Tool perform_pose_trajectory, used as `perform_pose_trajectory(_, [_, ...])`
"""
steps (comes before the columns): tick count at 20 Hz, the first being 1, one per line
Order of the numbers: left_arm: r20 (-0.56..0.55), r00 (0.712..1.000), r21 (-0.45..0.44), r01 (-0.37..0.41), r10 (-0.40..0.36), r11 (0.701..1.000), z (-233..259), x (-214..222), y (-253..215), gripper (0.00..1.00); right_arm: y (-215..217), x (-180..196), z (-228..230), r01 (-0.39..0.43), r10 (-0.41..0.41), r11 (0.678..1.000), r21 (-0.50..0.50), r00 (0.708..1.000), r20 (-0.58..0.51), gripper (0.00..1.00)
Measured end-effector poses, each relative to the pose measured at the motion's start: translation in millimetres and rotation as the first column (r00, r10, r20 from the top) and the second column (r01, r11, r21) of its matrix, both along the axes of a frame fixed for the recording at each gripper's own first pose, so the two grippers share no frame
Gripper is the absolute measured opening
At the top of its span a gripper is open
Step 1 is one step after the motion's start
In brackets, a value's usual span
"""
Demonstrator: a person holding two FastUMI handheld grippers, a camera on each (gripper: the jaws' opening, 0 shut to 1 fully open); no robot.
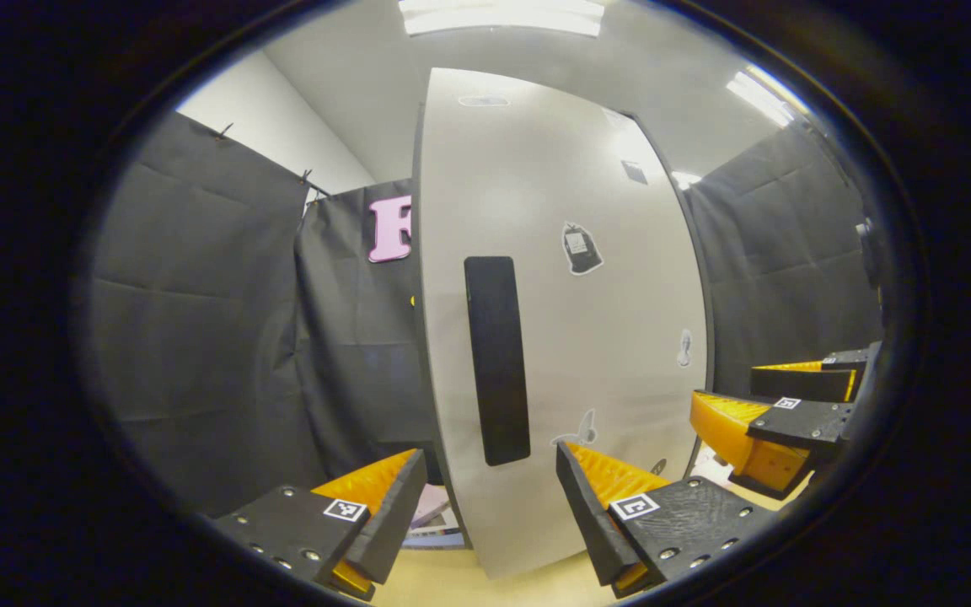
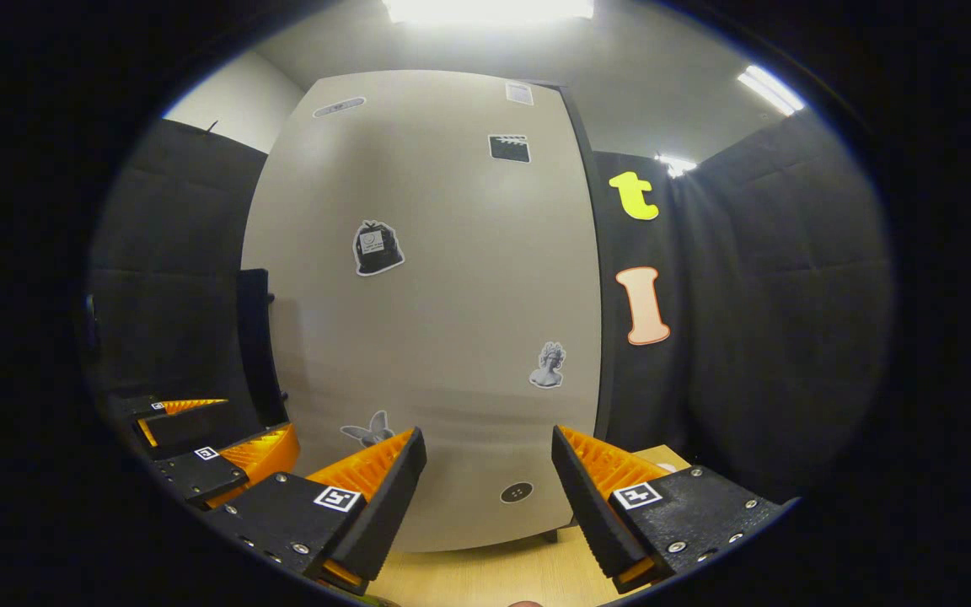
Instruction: Open the cabinet door with the right hand, grasp the bottle in the cabinet with the left hand and place it on the coaster, then close the cabinet door with the right hand.
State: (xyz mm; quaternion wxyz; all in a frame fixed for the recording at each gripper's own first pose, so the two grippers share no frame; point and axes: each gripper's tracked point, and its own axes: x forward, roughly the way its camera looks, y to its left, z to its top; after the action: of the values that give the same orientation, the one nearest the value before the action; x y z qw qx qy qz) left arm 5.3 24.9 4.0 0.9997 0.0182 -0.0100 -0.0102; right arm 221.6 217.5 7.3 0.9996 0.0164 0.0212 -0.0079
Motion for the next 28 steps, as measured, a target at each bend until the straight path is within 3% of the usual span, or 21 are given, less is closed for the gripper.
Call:
perform_pose_trajectory(16, [0.06,0.997,-0.026,0.049,-0.047,0.998,16.9,15.7,-4.5,0.92,-3.8,-4.5,-4.6,-0.012,0.012,1.0,0.0,1.0,-0.014,0.93])
perform_pose_trajectory(19, [0.043,0.998,-0.034,0.051,-0.049,0.998,15.1,14.2,-5.9,0.88,-7.3,-9.7,-6.2,-0.013,0.013,1.0,0.003,1.0,-0.02,0.93])
perform_pose_trajectory(28, [-0.005,0.999,-0.087,0.038,-0.038,0.995,5.4,12.8,-7.2,0.92,-11.3,-16.2,-10.1,-0.018,0.018,1.0,0.01,1.0,-0.025,0.93])
